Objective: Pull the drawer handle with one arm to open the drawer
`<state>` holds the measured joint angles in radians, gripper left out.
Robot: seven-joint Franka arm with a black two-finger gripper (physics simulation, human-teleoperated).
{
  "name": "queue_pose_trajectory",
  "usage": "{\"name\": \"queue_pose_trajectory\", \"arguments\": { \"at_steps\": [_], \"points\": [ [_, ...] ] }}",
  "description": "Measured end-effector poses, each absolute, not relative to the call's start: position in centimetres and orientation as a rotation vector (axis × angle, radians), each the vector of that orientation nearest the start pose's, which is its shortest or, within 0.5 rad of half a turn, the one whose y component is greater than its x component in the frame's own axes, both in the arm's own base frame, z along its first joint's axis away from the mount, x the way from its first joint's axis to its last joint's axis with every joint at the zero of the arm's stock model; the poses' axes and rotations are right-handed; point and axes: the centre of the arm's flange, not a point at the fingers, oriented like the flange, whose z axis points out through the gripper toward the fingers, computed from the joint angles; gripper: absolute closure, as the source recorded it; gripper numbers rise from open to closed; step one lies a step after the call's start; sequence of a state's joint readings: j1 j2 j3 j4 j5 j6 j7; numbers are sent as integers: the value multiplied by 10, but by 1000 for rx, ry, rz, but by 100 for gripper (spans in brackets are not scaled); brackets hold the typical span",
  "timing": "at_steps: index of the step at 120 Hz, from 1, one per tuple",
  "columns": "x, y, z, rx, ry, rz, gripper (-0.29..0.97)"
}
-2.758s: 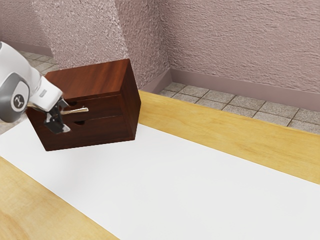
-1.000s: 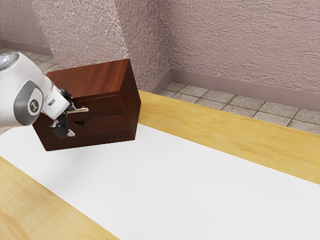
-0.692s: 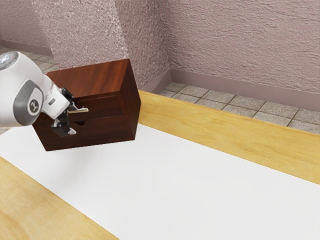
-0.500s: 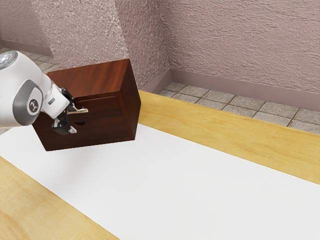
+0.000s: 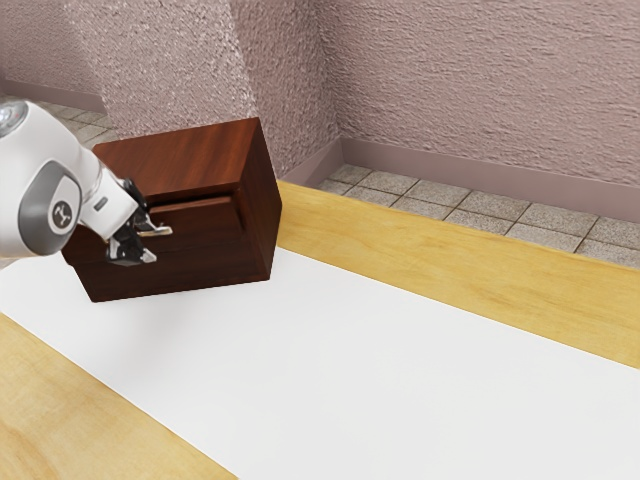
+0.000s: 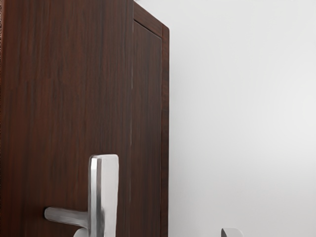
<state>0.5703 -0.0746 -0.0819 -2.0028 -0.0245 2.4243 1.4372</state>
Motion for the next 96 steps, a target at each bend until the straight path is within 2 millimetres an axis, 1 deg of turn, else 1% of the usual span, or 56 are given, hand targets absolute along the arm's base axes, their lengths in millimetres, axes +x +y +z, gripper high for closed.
{"name": "queue_pose_trajectory", "arguments": {
  "at_steps": [24,39,53,77,96],
  "points": [
    [498,260,546,-2429,1219,-413,48],
    [486,252,550,-2428,1214,-416,53],
    [476,251,551,-2434,1202,-415,52],
    [469,253,549,-2449,1181,-416,54],
    [460,247,549,-2452,1176,-416,55]
  ]
}}
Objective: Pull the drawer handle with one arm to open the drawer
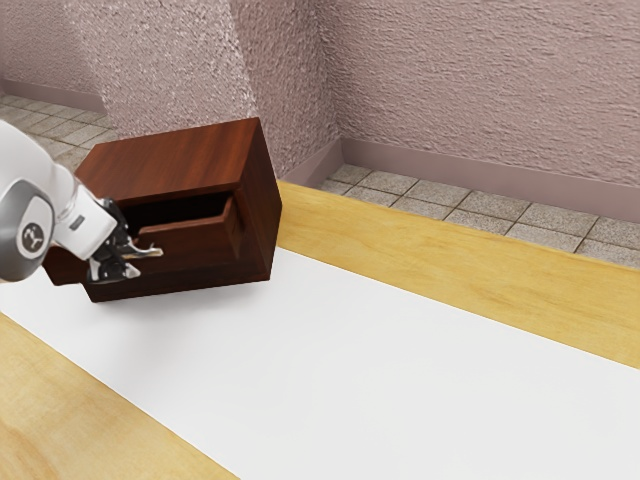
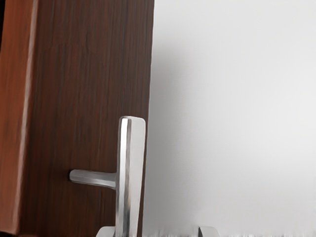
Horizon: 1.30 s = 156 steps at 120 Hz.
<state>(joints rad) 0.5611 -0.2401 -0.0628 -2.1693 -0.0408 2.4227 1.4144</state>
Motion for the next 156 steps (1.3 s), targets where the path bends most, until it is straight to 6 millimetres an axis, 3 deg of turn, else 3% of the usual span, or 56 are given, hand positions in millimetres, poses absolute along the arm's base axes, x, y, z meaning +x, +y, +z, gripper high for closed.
{"name": "queue_pose_trajectory", "arguments": {
  "at_steps": [61,99,156],
  "points": [
    [420,222,550,-2453,1157,-418,56],
    [383,208,549,-2463,1117,-437,57],
    [372,193,552,-2457,1109,-460,58]
  ]
}}
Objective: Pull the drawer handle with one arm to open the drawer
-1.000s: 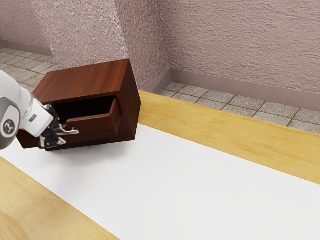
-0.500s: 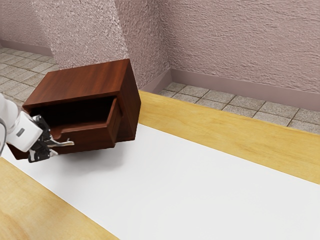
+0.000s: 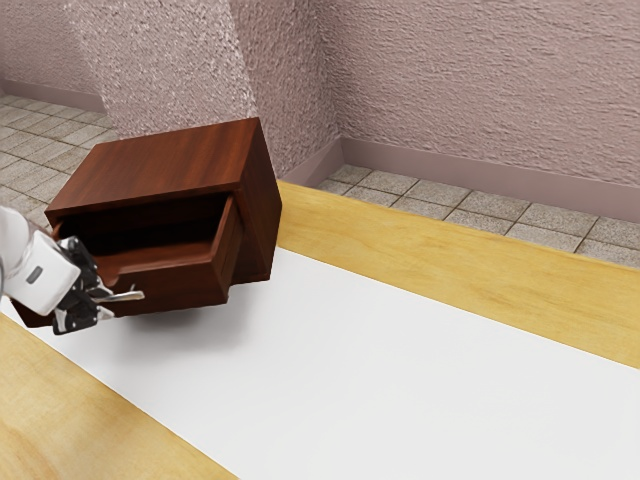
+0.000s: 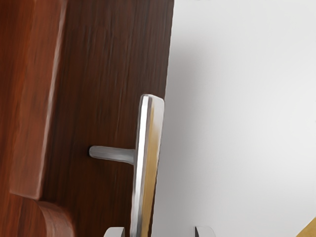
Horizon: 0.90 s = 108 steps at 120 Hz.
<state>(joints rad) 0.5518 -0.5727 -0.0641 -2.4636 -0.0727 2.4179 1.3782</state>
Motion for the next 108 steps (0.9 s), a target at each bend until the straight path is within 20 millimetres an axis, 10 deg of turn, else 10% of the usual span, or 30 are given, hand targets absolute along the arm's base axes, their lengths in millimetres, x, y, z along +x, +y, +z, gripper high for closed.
{"name": "queue_pose_trajectory", "arguments": {
  "at_steps": [40,75,92,108],
  "points": [
    [358,182,552,-2438,1110,-460,68],
    [349,179,563,-2432,1077,-494,35],
    [328,116,623,-2306,1159,-597,17],
    [334,-17,688,-2229,1534,-642,9]
  ]
}}
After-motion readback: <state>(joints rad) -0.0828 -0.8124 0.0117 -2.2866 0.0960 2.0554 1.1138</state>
